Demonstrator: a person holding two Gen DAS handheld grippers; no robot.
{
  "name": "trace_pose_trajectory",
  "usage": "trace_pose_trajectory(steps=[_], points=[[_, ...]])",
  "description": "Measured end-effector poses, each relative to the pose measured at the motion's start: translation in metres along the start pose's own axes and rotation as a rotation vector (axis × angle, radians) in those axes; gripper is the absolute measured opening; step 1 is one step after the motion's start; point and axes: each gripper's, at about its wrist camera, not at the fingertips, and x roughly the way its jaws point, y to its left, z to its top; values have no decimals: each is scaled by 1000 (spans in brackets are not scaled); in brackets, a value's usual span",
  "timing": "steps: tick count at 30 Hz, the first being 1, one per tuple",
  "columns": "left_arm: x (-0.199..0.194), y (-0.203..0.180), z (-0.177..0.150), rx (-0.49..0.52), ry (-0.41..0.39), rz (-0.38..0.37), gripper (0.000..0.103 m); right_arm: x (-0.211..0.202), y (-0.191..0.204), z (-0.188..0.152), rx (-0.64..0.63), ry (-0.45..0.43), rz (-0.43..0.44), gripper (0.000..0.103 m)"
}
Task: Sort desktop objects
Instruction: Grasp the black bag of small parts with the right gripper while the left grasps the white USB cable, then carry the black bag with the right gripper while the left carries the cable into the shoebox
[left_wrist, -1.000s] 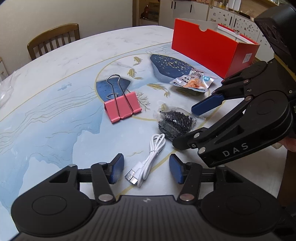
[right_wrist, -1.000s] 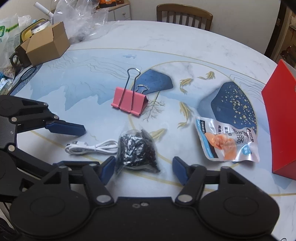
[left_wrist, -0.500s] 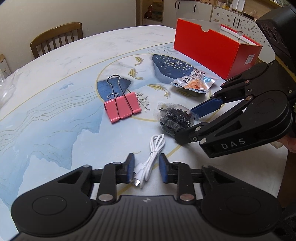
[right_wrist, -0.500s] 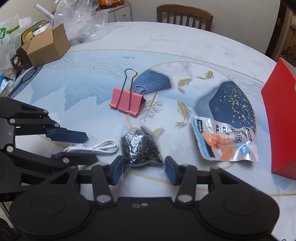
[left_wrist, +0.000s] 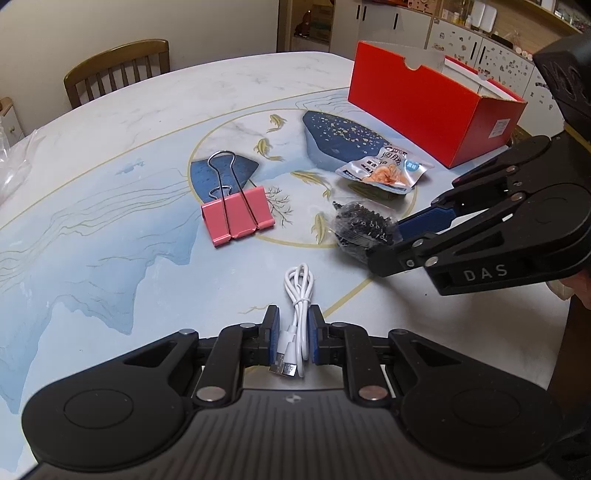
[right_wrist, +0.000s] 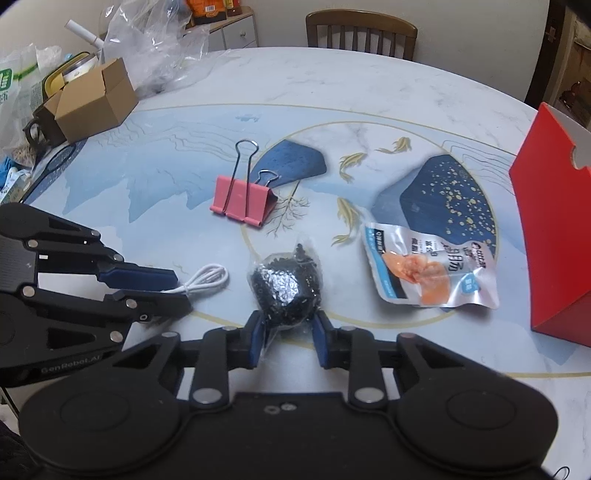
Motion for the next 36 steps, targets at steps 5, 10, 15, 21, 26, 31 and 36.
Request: trace_pose_trajectory(steps=[5, 10, 15, 21, 26, 31, 36], points=[[-5, -2, 6, -20, -12, -8, 15, -14, -7, -2, 14, -19, 10, 25], [-14, -5, 15, -38, -33, -14, 15, -32, -14, -3, 8, -40, 14, 25], [-24, -8, 26, -60, -54, -13, 15, -53, -25, -5, 18, -55, 20, 25], [-38, -16, 42, -79, -99, -18, 15, -81, -38, -7, 27, -81, 13, 25], [-45, -23, 57, -89, -126, -21, 15, -109, -58, -1, 49, -127, -2, 25], [-48, -36, 76, -79, -149, -22, 15, -133, -79, 5, 42, -174, -25, 25], [-48, -53, 99, -55, -179, -28, 15, -147, -104, 9, 45, -203, -46, 25]])
